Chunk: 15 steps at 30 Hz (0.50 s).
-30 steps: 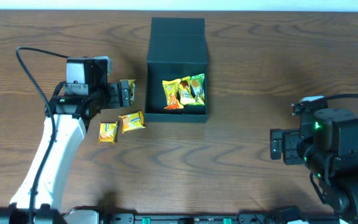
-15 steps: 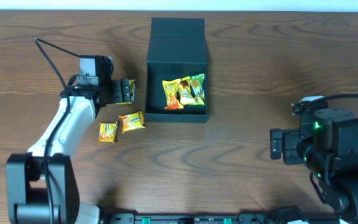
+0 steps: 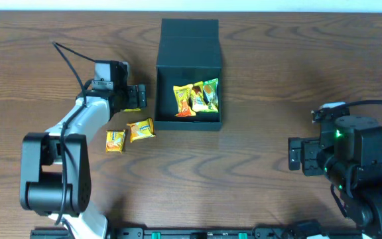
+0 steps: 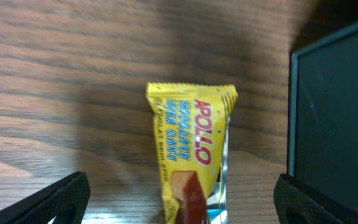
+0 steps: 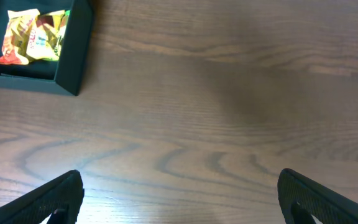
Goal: Pack container
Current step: 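Reach the left gripper to the Apollo packet left of the box, then grasp the yellow Apollo packet with the left gripper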
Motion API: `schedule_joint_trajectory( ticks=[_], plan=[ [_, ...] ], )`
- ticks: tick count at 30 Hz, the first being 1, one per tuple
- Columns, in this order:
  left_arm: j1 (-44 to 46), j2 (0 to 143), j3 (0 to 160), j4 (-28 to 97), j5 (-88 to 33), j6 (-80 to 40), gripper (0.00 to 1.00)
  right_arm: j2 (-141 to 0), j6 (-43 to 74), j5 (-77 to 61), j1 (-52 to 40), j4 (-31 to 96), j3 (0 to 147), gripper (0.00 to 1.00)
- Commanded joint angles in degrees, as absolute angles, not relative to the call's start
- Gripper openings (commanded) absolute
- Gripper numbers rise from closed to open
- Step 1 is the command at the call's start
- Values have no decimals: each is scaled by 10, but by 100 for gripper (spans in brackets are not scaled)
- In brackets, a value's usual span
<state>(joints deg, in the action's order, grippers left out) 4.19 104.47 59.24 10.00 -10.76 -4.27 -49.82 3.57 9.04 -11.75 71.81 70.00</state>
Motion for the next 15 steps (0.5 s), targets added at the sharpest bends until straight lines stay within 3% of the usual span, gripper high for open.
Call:
schedule_joint_trajectory(
  ticks=[1,6,8,10,15],
  plan=[
    [61,1058,602,98,-93,-37,96,-496,27,96,-117,718,699,99],
    [87,1062,602,99,-32,-36,96,-496,27,96,-117,718,699,99],
    [88,1062,602,103,-23,-37,100,-496,27,96,-117,718,699,99],
    [87,1064,602,109,-20,-39,91,-496,27,96,-117,718,699,99],
    [87,1068,602,118,-7,-39,86,-496,27,96,-117,718,699,99]
  ],
)
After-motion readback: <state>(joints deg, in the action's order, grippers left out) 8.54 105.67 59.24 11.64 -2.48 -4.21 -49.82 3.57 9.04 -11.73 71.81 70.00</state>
